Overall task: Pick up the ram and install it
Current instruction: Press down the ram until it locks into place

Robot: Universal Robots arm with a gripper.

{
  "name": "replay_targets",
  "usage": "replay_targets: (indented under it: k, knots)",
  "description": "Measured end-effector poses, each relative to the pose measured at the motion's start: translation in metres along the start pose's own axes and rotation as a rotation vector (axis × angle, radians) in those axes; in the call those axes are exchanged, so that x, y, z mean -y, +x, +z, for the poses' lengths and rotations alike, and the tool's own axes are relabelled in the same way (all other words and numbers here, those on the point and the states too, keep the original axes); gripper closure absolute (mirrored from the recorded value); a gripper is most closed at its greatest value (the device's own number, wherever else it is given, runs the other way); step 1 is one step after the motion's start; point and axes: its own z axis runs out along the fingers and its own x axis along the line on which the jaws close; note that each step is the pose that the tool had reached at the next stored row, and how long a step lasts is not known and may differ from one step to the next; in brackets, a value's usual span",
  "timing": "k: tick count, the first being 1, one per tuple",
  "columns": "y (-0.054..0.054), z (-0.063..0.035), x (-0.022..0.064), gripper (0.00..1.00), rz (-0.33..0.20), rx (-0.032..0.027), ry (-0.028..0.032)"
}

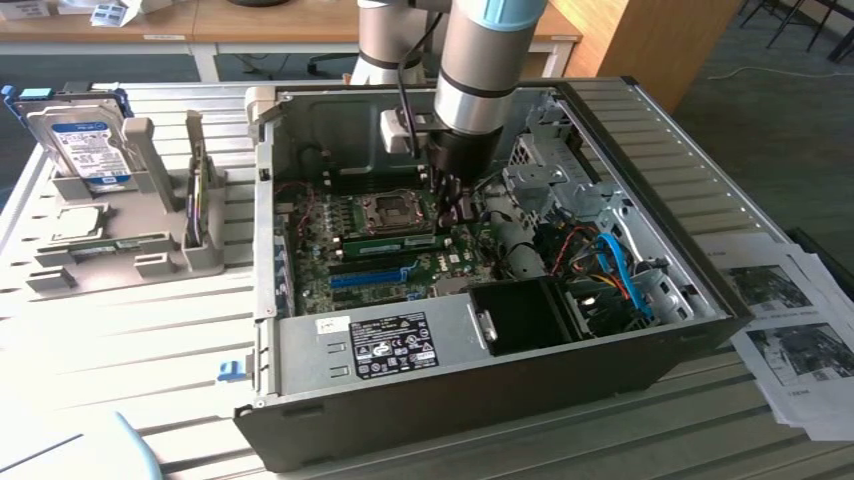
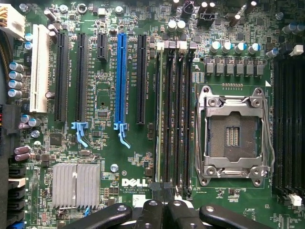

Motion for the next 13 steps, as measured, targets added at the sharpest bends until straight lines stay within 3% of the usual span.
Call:
replay_targets:
  k: [13]
  knots:
    - [0.0,0.0011,0.0,0.91,0.0,-0.0001,0.0]
